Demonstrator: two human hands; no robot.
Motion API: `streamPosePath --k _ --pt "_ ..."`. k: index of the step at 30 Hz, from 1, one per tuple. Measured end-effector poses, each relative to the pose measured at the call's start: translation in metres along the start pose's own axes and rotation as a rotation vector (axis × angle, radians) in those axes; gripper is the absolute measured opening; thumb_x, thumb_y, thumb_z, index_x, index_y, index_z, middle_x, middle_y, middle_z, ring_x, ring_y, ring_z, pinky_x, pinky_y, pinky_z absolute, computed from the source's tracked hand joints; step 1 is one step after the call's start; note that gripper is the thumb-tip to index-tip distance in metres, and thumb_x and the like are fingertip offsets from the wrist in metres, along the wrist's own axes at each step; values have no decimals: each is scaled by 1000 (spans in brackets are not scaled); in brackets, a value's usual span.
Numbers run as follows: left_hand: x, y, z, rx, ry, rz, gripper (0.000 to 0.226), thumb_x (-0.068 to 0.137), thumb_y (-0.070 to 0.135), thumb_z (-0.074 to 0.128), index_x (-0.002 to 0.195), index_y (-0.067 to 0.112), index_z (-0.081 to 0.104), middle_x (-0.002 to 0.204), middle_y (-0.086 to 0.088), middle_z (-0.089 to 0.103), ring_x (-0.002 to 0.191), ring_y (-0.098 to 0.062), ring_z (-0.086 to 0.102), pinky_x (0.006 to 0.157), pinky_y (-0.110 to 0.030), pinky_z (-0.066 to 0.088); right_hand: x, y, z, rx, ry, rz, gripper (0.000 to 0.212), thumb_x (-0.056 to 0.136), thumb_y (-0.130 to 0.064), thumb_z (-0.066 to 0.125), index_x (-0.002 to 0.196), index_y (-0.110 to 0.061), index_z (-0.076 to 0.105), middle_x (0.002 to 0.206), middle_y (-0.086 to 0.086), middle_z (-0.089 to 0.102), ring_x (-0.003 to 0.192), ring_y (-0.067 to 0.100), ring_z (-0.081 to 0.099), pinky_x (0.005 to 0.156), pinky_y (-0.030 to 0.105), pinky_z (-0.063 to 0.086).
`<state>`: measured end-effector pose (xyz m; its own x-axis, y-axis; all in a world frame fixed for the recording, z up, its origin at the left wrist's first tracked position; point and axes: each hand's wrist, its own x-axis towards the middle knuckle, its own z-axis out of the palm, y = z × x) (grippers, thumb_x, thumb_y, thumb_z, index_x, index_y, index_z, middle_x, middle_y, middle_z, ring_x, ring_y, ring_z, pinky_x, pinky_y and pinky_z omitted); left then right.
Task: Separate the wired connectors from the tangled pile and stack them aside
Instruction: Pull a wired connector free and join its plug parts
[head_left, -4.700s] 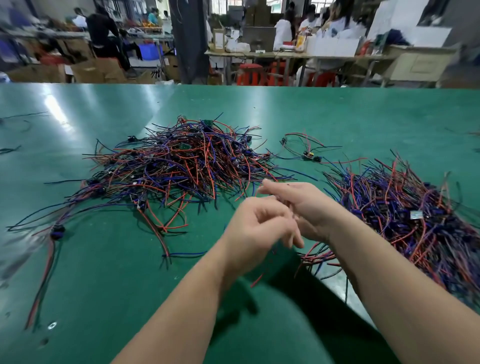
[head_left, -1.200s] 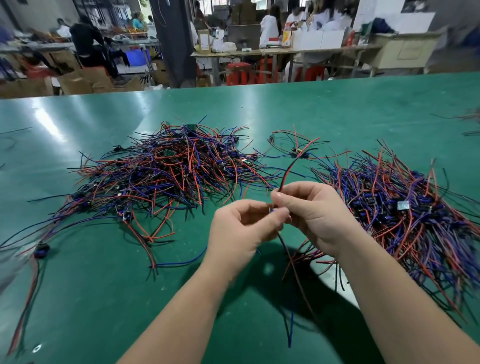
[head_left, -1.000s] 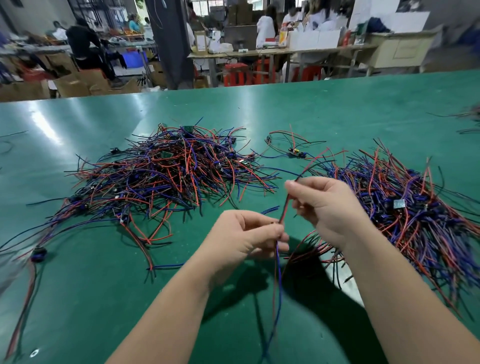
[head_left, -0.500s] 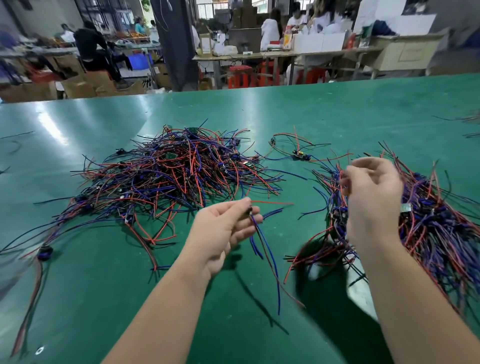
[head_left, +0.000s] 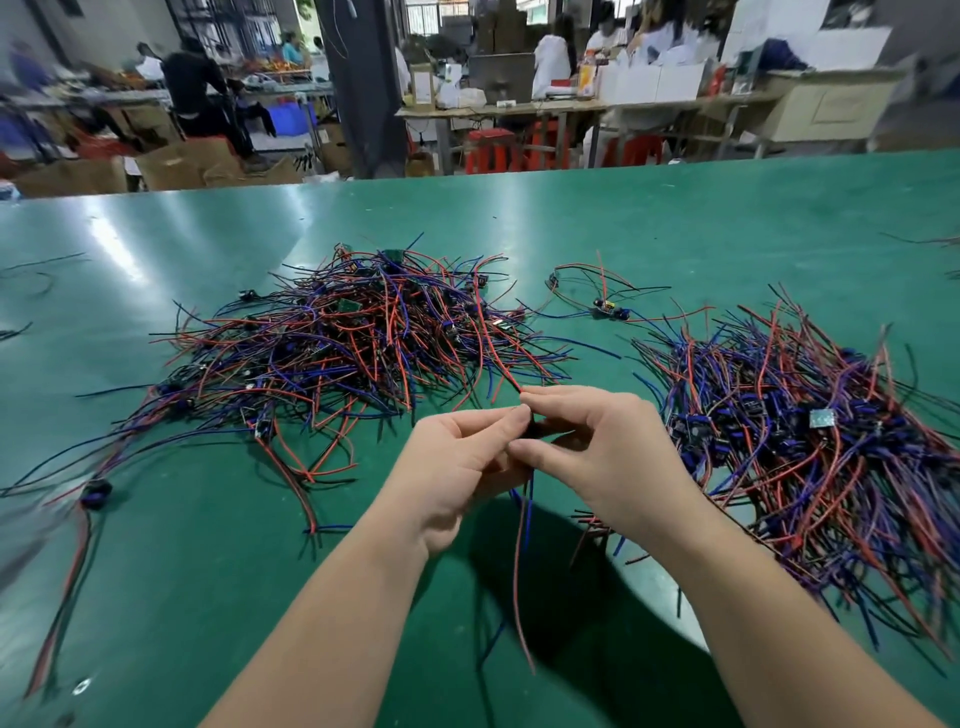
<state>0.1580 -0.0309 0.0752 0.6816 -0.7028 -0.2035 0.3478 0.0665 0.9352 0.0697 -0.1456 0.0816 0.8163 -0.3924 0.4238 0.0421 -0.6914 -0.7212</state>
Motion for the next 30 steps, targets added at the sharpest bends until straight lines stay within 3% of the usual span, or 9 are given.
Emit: streamPosePath --k 6,8,12,14,16,19,24,27,30 --pt "1 -2 -3 163 -141 16 28 92 27 54 96 4 69 80 -3 70 63 -7 65 59 -18 52 0 3 -4 -101 6 34 27 71 -7 77 97 -14 76 96 -2 74 88 11 67 86 29 53" --pt "4 -1 -8 379 -9 143 20 96 25 54 96 15 72 81 2 72 73 -9 66 63 -20 50 3 4 -12 -150 50 57 22 72 -10 75 94 -10 75 91 2 74 81 16 68 83 37 55" --pt "15 -1 -37 1045 561 465 19 90 22 60 106 24 72 111 -3 59 109 -19 49 90 -22 31 10 9 -43 -322 375 91 11 74 -9 71 84 -4 72 77 11 72 72 27 66 75 40 54" --pt "19 -1 -52 1140 658 365 26 90 26 57 114 31 67 129 -6 45 123 -23 34 97 -26 23 12 19 -61 -474 438 182 10 77 -9 66 81 -2 70 81 16 70 77 32 61 73 37 48" --pt "24 -1 -62 1153 636 208 29 92 31 53 120 35 62 137 -6 44 129 -27 30 102 -33 24 12 30 -69 -600 367 344 16 80 -14 65 88 -1 70 105 20 66 94 36 57 81 40 45" --pt "32 -2 -66 1082 575 102 31 95 35 47 124 39 58 126 4 58 124 -28 39 98 -41 28 12 31 -66 -643 299 500 38 83 -26 66 118 -9 65 138 17 47 121 40 44 98 50 37" --pt "34 -1 -67 799 574 209 22 94 31 52 111 32 67 80 4 67 80 -26 57 93 -45 42 12 25 -48 -571 246 412 40 84 -28 64 123 -17 64 135 9 48 123 31 45 99 47 34" --pt "26 7 -56 456 522 408 14 91 19 63 99 22 74 77 10 70 66 -5 58 67 -16 49 10 20 -36 -376 223 266 27 84 -18 64 109 -15 71 114 4 63 101 17 58 91 26 39" --pt "13 18 -37 97 225 438 14 81 11 70 76 21 78 79 7 74 75 1 66 66 -8 46 10 9 -22 51 143 320 16 88 -13 60 89 -24 72 83 -3 71 70 9 62 66 23 45"
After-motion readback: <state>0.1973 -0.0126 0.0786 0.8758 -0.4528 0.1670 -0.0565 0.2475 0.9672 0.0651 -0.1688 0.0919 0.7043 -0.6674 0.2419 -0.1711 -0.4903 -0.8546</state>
